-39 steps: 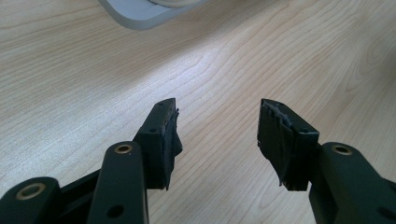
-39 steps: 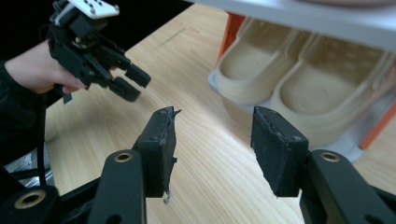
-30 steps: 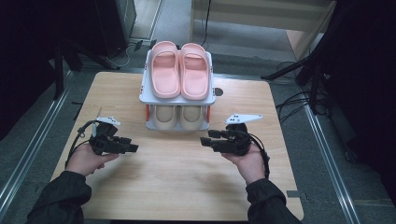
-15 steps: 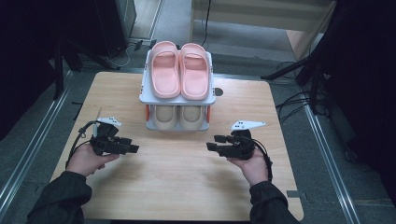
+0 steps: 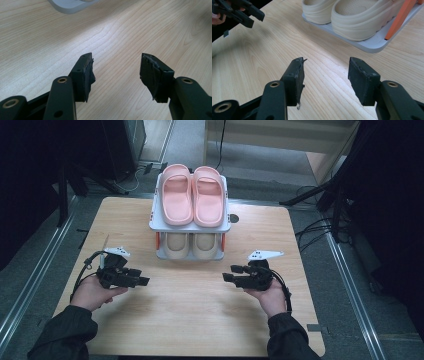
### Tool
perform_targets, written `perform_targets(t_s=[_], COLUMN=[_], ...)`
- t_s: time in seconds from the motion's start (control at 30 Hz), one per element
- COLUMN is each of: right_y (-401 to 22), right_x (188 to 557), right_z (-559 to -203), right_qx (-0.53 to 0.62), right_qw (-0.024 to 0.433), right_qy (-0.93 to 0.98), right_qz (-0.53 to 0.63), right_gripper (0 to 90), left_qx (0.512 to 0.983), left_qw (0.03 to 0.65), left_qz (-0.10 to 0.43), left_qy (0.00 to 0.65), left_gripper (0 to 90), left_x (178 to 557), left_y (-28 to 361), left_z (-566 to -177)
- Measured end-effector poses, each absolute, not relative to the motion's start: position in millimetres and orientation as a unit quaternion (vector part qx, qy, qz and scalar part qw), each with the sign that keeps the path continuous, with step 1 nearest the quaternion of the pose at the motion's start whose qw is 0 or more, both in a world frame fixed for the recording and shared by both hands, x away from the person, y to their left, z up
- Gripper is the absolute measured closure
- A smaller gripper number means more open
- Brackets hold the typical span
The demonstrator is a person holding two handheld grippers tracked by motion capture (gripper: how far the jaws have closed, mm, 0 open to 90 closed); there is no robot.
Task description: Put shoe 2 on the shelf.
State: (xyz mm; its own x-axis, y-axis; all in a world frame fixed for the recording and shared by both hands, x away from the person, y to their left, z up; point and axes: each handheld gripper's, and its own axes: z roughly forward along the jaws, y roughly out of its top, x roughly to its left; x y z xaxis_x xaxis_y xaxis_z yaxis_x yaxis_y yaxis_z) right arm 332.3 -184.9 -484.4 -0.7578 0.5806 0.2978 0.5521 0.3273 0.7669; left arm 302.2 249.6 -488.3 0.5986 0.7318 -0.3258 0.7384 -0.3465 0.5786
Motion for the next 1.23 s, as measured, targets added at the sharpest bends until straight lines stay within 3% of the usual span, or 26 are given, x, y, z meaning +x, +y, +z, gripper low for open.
perform_targets(t_s=[1.23], right_y=[-177.2], right_x=[335.7], right_z=[-487.4], right_qx=[0.341], right_qw=[0.004], right_qy=[0.821], right_qz=[0.458], right_gripper=[47.3], left_qx=[0.823], left_qw=[0.348], left_qz=[-0.007], left_qy=[0.449], left_gripper=[40.5], left_x=[299.5], left_y=[252.1], left_z=[-490.9])
